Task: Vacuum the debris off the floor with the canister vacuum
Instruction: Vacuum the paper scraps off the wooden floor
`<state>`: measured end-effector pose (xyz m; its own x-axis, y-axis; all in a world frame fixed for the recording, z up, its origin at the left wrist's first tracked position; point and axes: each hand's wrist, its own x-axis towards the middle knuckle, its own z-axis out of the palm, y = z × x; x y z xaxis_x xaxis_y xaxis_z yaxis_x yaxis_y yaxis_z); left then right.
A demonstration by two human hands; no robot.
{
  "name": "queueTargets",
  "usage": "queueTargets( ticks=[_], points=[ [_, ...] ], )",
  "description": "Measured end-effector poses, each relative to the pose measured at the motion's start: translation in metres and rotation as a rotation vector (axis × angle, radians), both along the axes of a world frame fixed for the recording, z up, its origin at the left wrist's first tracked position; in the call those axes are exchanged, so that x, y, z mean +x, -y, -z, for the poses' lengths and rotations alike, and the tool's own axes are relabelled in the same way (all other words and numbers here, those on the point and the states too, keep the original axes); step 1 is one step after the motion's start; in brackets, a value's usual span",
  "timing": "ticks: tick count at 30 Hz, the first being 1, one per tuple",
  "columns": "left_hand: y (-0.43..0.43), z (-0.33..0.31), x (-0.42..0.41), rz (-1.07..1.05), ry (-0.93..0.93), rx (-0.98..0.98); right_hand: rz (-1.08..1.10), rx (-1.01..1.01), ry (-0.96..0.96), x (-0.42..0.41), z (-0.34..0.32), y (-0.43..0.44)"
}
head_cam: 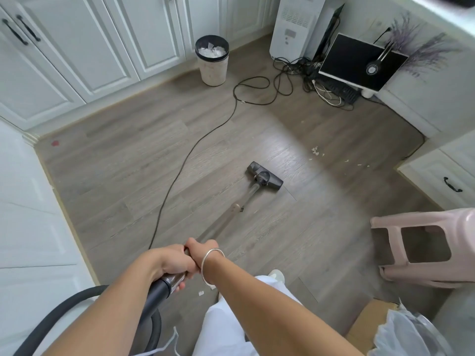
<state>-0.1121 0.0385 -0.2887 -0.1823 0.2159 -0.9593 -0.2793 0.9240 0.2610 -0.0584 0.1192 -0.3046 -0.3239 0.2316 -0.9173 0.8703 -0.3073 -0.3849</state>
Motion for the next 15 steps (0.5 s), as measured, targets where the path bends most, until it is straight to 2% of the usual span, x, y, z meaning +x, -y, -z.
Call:
queueTargets(
  ticks=[6, 15],
  points=[
    [-0.045, -0.004, -0.014, 0.053, -0.020, 0.036, 0.028, 0.057, -0.005, -0.015, -0.001, -0.040],
    [-0.188, 0.006, -0.036, 0.105, -0.014, 0.078, 0.083, 0.131, 0.013, -0.034, 0.010, -0.179]
  ],
)
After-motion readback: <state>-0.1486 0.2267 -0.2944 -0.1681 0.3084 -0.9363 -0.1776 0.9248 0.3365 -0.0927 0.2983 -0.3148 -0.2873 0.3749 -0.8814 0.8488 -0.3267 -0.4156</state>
